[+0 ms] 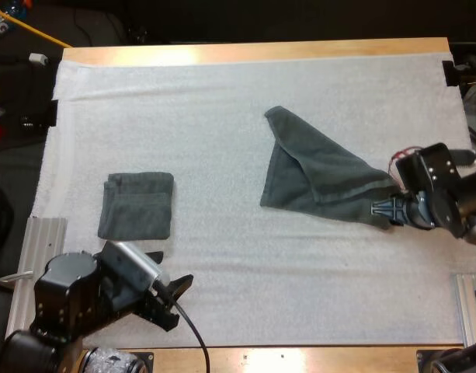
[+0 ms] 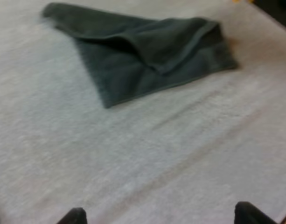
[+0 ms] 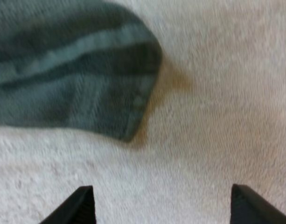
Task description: Pick towel from pile, fold and stack
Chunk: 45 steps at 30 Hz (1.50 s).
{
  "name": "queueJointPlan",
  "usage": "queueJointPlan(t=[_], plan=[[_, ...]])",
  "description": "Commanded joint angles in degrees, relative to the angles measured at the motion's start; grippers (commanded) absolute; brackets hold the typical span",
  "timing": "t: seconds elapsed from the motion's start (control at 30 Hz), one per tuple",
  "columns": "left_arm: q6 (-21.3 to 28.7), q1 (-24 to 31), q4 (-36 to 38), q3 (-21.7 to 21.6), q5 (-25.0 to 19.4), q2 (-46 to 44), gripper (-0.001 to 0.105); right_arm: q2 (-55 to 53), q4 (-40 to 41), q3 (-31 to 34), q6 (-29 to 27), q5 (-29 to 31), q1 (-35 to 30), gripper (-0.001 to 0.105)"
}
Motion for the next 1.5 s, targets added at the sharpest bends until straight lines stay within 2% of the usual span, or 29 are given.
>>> queueJointPlan(t=[0.0,0.13,0.2,0.4,0.6,0.83,0.97,1.2,1.47], plan=[[0.0,-0.2,-1.6,-0.3,2.6,1.1,0.061,-1.2,-1.3,1.3,0.9,-1.0,-0.1,0.057],[0.0,-0.2,-2.3,-0.3,4.1,3.6,0.061,-2.9,-5.6,6.0,2.8,-4.6,-0.1,0.057],[0.0,-0.2,-2.2,-0.3,4.1,5.0,0.061,-3.1,-8.8,8.8,5.6,-6.3,-0.1,0.057],[0.0,-0.2,-2.2,-0.3,4.1,6.6,0.061,-3.0,-18.8,16.5,11.7,-7.0,-0.1,0.057],[0.0,-0.2,-2.1,-0.3,4.1,6.6,0.061,-2.8,-26.9,21.0,18.1,-7.0,-0.1,0.057],[0.0,-0.2,-1.1,-0.3,4.1,6.6,0.061,2.2,-30.5,21.4,20.4,-6.1,-1.1,0.052],[0.0,-0.2,-0.2,-0.3,4.1,6.6,0.061,5.9,-31.8,21.4,21.7,-6.5,-4.1,0.052],[0.0,-0.2,0.0,-0.3,7.3,6.6,0.061,10.6,-34.7,21.4,21.7,-14.8,-8.5,0.052],[0.0,-0.2,0.0,-0.3,7.7,6.6,0.061,14.1,-38.6,21.4,22.5,-16.8,-8.6,0.052]])
